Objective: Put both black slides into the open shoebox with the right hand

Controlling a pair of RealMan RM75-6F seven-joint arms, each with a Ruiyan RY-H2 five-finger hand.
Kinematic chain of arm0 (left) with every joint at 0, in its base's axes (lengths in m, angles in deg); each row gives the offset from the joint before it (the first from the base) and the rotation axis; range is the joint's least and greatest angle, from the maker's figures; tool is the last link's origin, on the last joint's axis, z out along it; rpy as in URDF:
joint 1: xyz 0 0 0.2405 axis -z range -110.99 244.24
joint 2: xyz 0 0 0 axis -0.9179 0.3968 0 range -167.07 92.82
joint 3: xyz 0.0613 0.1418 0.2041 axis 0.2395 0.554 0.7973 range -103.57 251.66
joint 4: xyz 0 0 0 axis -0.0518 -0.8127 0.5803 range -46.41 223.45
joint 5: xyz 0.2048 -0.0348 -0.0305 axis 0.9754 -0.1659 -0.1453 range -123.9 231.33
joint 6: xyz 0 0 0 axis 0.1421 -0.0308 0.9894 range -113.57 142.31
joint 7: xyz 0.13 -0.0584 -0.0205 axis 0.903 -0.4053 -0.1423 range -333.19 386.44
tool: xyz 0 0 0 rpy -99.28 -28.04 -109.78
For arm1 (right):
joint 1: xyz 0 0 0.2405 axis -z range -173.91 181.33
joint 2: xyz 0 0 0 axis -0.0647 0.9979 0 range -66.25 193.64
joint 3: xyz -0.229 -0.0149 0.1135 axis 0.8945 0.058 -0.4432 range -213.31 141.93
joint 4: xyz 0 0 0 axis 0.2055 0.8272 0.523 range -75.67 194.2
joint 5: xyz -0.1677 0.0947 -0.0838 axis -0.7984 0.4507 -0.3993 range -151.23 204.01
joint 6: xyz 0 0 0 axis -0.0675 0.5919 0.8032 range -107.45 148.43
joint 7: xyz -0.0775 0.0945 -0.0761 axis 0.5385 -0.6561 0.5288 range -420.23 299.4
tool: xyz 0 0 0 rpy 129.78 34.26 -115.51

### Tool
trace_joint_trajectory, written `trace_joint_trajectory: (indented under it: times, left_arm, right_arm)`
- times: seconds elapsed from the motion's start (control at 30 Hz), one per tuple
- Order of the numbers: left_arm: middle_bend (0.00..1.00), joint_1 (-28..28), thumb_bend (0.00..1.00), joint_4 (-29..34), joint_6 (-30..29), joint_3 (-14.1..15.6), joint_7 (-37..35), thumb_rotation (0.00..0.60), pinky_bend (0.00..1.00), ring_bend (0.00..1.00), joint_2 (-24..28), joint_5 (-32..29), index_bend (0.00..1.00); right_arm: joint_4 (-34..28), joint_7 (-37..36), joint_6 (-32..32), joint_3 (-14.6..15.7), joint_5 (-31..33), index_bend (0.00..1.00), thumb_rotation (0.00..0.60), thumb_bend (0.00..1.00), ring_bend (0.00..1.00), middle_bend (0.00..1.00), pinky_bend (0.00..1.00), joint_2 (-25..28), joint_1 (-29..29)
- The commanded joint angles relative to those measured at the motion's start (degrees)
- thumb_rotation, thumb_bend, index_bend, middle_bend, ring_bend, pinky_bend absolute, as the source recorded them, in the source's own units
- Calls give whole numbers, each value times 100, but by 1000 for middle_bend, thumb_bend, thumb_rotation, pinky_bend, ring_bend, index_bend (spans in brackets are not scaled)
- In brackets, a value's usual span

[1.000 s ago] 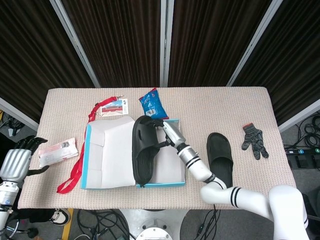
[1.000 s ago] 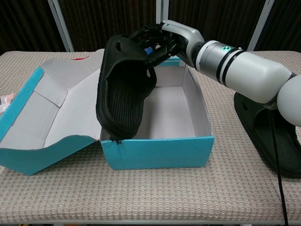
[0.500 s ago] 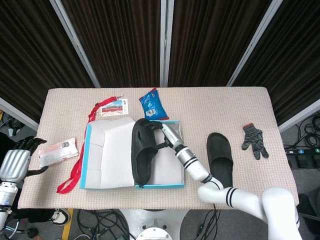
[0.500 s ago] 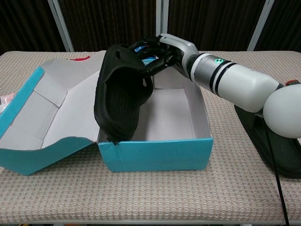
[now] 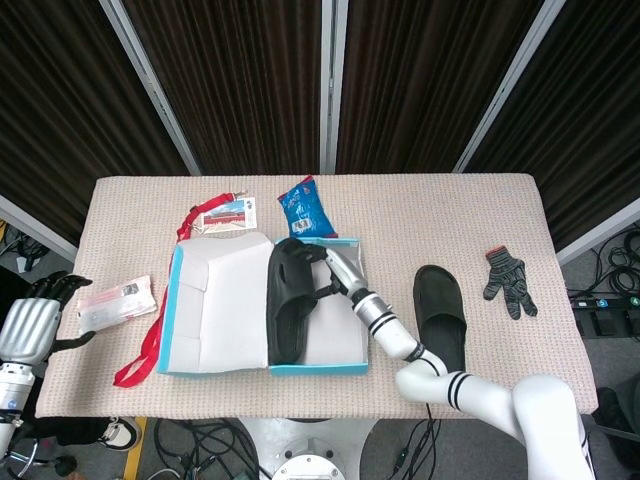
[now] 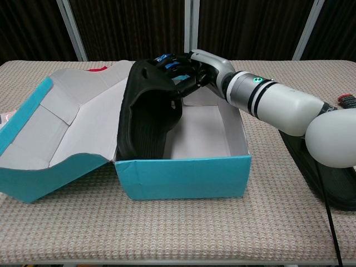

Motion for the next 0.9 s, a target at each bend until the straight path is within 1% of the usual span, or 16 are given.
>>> trace_joint_trajectory:
  times: [0.03, 0.17, 0.33, 0.6, 0.73, 0.83, 0.9]
  left_arm:
    - [229, 3, 116, -14, 15, 2, -5, 600, 188, 124, -8, -5, 239]
    - [229, 10, 117, -34, 34, 5, -18, 600, 188, 124, -21, -4, 239]
    - [229, 15, 117, -45, 40, 4, -39, 600, 188, 124, -23, 1, 239]
    - [230, -2, 116, -64, 42, 21, -71, 600, 188, 123, -27, 3, 239]
    - [229, -1, 117, -65, 45, 20, -71, 600, 188, 124, -28, 4, 238]
    - [229, 5, 117, -67, 51, 14, -78, 600, 188, 123, -27, 1, 238]
    - [229, 13, 116, -65, 61, 8, -81, 600, 188, 123, -24, -3, 239]
  right_arm:
    - [128, -99, -54, 50, -103, 517, 600, 122, 149, 437, 251, -60, -32]
    - [213, -77, -71, 104, -220, 516, 600, 123, 149, 435, 251, -65, -77]
    - [141, 87, -182, 158, -283, 500, 600, 126, 149, 418, 251, 65, -133]
    - [15, 546, -535, 179, -8, 444, 600, 132, 105, 369, 250, 199, -174]
    - [2, 754, -611, 176, 108, 427, 600, 133, 97, 356, 250, 193, -180]
    - [-53, 816, -666, 174, 128, 387, 600, 127, 79, 335, 243, 221, -190]
    - [-128, 793, -723, 177, 96, 313, 600, 83, 55, 304, 225, 282, -200]
